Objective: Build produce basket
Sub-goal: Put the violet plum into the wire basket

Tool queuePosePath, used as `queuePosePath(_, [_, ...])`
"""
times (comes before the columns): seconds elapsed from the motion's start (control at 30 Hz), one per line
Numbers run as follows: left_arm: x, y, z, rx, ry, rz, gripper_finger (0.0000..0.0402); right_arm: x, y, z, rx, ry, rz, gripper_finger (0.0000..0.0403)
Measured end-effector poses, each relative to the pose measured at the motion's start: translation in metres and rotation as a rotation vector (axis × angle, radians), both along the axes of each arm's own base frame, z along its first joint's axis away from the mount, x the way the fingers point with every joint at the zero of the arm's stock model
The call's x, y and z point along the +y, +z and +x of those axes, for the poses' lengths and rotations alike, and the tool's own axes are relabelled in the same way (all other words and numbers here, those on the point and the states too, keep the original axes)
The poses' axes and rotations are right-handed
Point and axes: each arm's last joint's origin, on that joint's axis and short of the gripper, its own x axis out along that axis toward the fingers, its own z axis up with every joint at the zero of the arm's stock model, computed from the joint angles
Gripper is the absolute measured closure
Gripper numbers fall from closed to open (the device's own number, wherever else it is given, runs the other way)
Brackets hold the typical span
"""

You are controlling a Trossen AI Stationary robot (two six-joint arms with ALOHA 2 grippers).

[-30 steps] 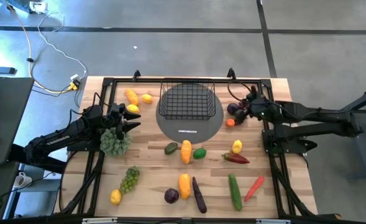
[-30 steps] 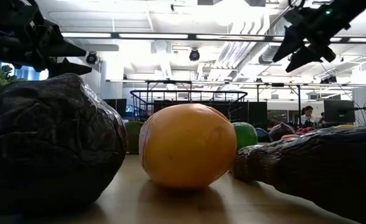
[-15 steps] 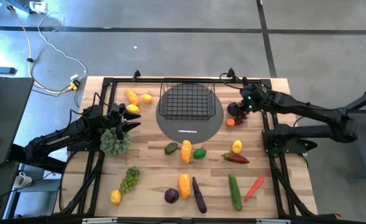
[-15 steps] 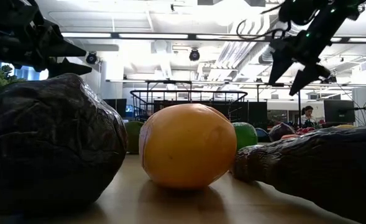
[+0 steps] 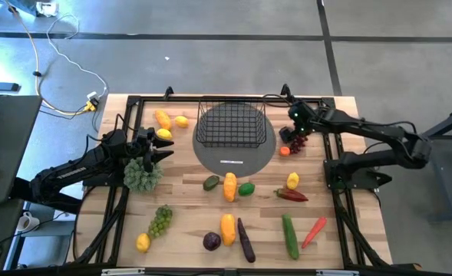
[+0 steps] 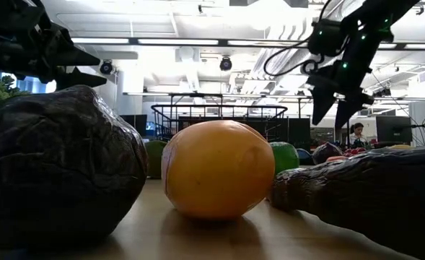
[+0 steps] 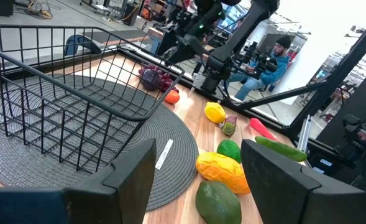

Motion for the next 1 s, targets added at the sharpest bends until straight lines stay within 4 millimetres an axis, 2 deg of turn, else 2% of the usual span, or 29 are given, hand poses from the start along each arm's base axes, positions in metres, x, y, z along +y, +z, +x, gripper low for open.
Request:
queuePosePath(0.3, [0.000, 0.000, 0.000, 0.000, 0.000, 0.000, 0.0178, -0.007, -0.013, 0.006, 0.108, 0.137, -0.021, 0.0003])
queuePosePath(0.6, [0.000, 0.000, 0.000, 0.000, 0.000, 0.000, 0.0178, -0.017, -0.013, 0.002, 0.185, 0.409, -0.110, 0.0003])
queuePosePath(1.0, [0.000, 0.000, 0.000, 0.000, 0.000, 0.000, 0.0178, -0.028, -0.033, 0.004, 0.222, 0.521, -0.021, 0.0004])
